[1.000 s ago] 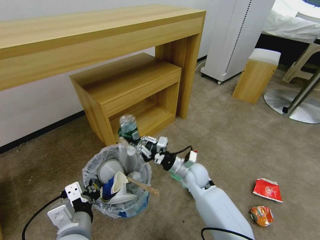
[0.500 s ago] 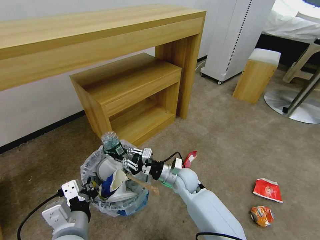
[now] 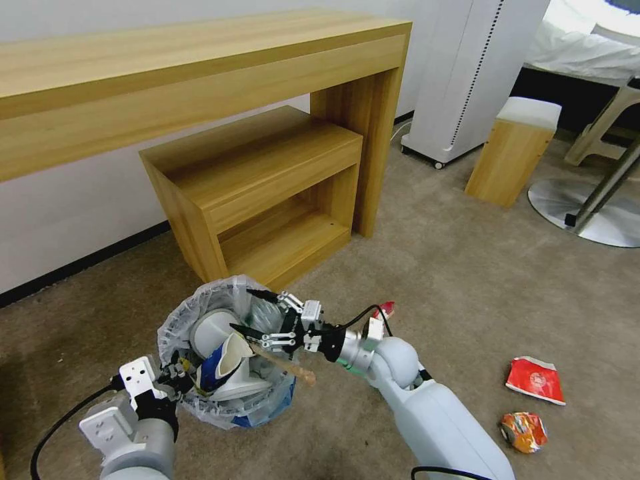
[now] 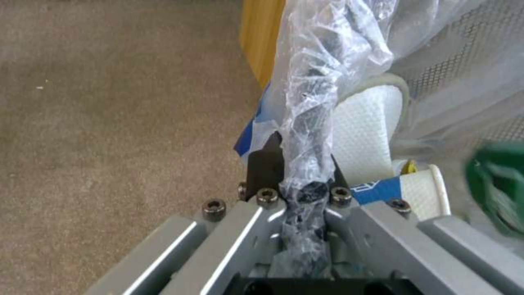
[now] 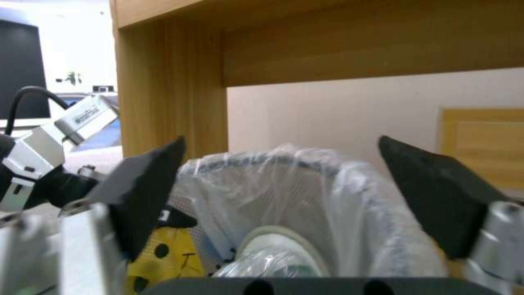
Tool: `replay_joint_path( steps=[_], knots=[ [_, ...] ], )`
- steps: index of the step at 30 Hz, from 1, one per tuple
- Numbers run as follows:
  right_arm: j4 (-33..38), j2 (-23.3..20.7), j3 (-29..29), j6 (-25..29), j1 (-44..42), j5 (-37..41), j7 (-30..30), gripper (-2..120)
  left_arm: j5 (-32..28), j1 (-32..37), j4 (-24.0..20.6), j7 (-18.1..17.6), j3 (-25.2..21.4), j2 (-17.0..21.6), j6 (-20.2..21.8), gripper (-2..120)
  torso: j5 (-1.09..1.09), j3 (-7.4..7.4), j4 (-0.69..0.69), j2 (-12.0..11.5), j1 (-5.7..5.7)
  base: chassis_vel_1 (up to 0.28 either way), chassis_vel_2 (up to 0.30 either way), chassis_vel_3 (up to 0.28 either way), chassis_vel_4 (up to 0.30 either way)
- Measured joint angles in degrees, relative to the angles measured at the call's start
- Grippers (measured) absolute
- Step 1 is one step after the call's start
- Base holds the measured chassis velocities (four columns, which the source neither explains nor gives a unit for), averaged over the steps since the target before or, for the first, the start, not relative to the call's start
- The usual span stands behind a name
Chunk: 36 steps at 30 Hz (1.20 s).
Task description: Pick up the trash bin and place the garbage on the floor into it.
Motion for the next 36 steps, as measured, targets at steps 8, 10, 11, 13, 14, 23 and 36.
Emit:
replay_joint_path(
  steps=[8, 10, 11, 13, 14, 23, 36],
  knots=[
    [6.9, -2.2, 4.7, -1.2, -2.8, 5.3, 8.8, 100, -0.1, 0.1, 0.0, 0.0, -0.6, 0.0, 0.0, 1, 0.01, 0.0, 0.01, 0.0, 0.0, 0.0, 0.0, 0.0, 0.0],
    [7.5, -2.4, 5.1, -1.4, -3.2, 5.6, 10.0, 100, -0.1, 0.1, 0.0, 0.0, -0.7, 0.1, 0.0, 1, 0.0, 0.0, 0.01, 0.0, 0.0, 0.0, 0.0, 0.0, 0.0],
    [10.2, -3.5, 7.7, -3.1, -5.4, 5.8, 16.5, 100, -0.5, -0.1, 0.0, 0.0, -1.4, 0.4, 0.0, 1, -0.01, 0.0, -0.02, 0.0, 0.0, 0.0, 0.0, 0.0, 0.0],
    [14.0, -4.8, 11.4, -6.3, -9.0, 4.8, 25.9, 100, -1.3, -0.5, -0.1, 0.0, -2.2, 0.7, 0.0, 1, 0.0, 0.0, 0.01, 0.0, 0.0, 0.0, 0.0, 0.0, 0.0],
    [14.0, -4.8, 11.4, -6.3, -9.0, 4.8, 25.9, 100, -1.3, -0.5, -0.1, 0.0, -2.2, 0.7, 0.0, 1, 0.0, 0.0, 0.01, 0.0, 0.0, 0.0, 0.0, 0.0, 0.0],
    [25.6, -4.0, 21.1, -16.0, -23.6, 6.1, 57.2, 100, -2.3, -3.2, -0.1, 0.1, -5.4, 0.8, -0.1, 1, -0.01, 0.0, 0.0, 0.0, 0.0, 0.0, 0.0, 0.0, 0.0],
    [28.5, -3.6, 28.0, -18.3, -29.9, 3.3, 63.8, 100, -1.4, -4.2, -0.1, 0.5, -6.8, 0.3, -1.1, 1, 0.0, 0.0, 0.0, 0.0, 0.0, 0.0, 0.0, 0.0, 0.0]
  ],
)
